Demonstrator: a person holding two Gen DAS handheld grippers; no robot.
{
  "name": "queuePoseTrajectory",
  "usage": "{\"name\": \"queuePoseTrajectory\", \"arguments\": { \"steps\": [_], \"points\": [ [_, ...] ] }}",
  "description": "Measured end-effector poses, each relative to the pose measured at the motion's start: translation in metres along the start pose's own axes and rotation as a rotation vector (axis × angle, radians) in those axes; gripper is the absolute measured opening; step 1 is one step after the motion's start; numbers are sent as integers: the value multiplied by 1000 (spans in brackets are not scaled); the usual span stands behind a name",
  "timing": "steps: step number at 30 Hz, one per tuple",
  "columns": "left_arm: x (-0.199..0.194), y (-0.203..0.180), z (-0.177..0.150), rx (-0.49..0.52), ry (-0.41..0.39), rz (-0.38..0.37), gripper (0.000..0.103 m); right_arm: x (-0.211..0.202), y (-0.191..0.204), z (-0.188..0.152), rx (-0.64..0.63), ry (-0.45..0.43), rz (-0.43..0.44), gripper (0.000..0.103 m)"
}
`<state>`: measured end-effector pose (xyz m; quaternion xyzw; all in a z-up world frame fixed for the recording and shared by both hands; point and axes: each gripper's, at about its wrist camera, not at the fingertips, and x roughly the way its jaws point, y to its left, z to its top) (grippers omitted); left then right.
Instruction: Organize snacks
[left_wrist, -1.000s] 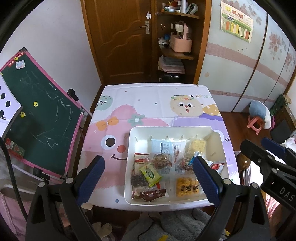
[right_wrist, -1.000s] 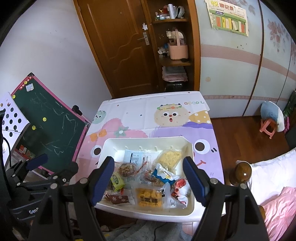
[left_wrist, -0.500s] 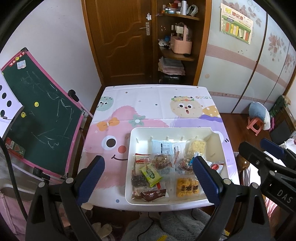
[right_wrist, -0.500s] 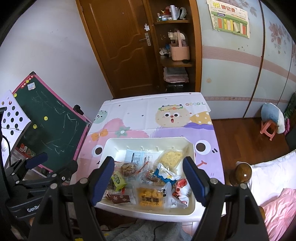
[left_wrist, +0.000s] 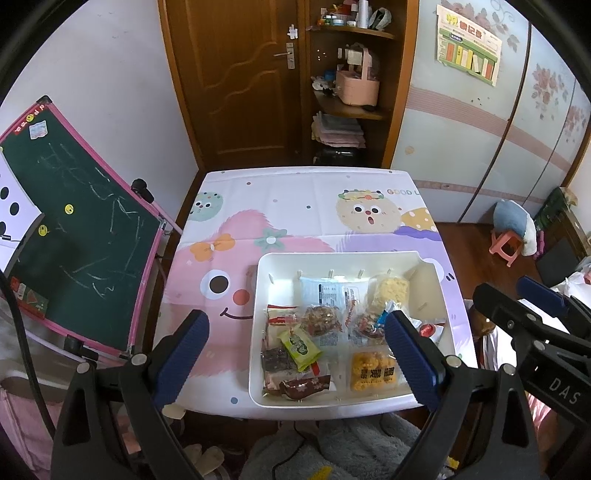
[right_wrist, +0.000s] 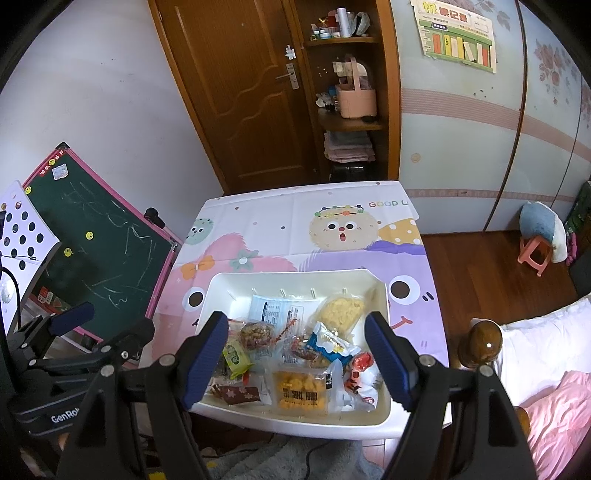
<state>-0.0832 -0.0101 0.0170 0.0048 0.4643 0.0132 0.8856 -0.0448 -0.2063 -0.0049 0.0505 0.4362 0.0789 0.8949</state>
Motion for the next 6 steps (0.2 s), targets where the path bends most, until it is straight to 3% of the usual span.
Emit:
{"name": "queuePoseTrajectory", "arguments": {
  "steps": [6],
  "points": [
    [-1, -3, 2, 12, -7, -8, 95, -2, 1, -1, 6, -11, -4, 77]
  ]
}}
